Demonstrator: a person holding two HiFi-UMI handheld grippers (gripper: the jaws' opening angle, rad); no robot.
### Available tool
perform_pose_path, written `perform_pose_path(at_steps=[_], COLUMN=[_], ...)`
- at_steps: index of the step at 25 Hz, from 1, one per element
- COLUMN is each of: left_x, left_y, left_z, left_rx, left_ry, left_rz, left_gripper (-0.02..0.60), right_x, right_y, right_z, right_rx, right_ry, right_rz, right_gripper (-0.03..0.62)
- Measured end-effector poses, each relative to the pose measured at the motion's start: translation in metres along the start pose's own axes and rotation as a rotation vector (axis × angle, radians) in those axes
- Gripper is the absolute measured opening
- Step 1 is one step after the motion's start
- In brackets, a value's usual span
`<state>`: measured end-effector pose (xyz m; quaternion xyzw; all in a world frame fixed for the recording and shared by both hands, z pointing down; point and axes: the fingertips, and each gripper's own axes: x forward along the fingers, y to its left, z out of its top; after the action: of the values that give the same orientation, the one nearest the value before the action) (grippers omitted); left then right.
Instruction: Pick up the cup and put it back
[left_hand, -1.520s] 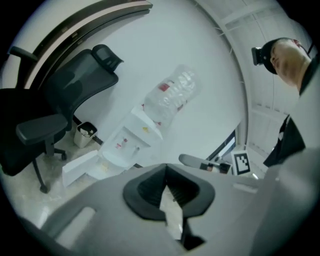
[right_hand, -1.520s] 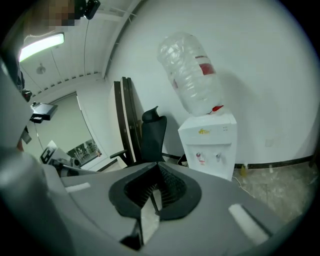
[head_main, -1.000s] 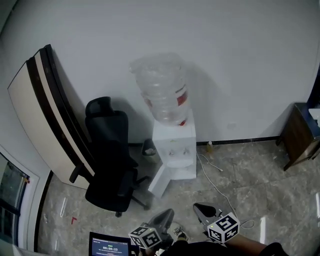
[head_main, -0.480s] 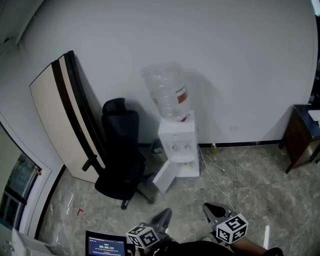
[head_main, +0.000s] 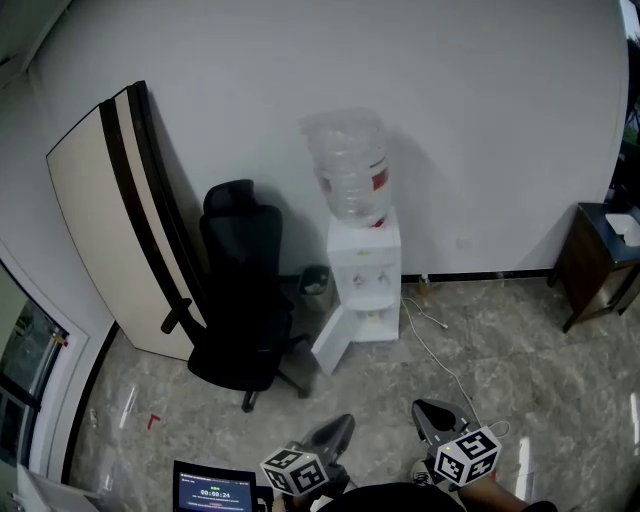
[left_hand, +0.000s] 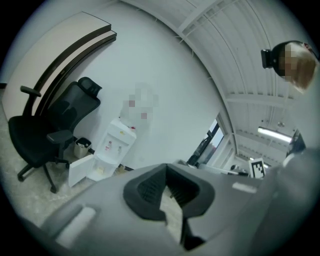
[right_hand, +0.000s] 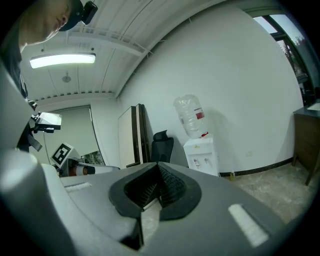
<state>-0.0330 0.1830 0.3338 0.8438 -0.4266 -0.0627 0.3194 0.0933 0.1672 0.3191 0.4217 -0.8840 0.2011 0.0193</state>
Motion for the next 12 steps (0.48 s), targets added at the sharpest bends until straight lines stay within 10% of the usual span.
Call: perform_pose_path(at_steps=[12], left_x=[-0.051], left_y=[0.045], left_z=[0.001], left_rx=[-0.024], left_ry=[0.058], left_rz=[-0.064], left_gripper=[0.005], right_x=[0.037], right_y=[0.09], right_z=[-0.032], right_rx=[-0.014], right_ry=[0.027], right_rz=[-0.031], right_gripper=[0.008])
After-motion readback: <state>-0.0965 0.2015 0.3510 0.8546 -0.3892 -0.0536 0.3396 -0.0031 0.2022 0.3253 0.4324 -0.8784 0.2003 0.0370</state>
